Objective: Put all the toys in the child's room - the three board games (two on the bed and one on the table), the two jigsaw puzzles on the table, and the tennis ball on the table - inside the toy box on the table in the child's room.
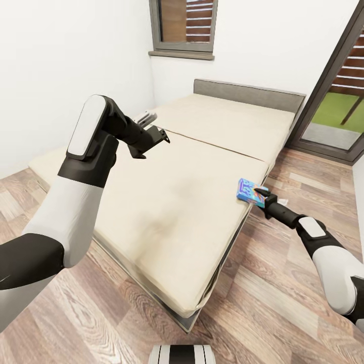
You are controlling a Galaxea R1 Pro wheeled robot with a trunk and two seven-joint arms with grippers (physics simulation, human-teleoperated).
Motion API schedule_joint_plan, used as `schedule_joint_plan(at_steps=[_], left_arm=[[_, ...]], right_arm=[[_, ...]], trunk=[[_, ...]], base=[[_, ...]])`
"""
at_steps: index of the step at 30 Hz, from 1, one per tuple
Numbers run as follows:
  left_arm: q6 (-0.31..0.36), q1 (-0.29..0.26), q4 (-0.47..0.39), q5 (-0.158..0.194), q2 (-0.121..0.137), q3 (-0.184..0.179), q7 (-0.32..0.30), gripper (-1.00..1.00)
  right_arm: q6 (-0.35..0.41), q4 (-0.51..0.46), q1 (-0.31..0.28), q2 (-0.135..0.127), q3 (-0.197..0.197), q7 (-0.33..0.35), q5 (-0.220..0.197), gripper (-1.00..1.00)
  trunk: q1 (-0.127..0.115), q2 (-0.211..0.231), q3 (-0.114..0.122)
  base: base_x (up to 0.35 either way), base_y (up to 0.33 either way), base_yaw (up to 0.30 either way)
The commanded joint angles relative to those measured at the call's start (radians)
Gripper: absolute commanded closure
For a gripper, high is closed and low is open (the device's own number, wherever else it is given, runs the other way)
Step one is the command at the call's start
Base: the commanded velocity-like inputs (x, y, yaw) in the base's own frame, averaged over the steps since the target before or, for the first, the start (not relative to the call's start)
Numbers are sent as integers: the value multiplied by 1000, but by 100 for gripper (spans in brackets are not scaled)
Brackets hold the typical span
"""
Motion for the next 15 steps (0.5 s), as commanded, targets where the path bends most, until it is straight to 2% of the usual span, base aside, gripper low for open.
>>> schedule_joint_plan(at_steps=[1, 15], left_arm=[[8, -1, 0, 6, 0, 0, 9, -100], [9, 5, 0, 0, 1, 0, 9, -100]], right_arm=[[-7, 1, 0, 0, -1, -36, 35, 100], [-18, -43, 1, 1, -2, -34, 34, 100]], trunk=[[0, 0, -1], [0, 0, -1]], base=[[0, 0, 0], [0, 0, 0]])
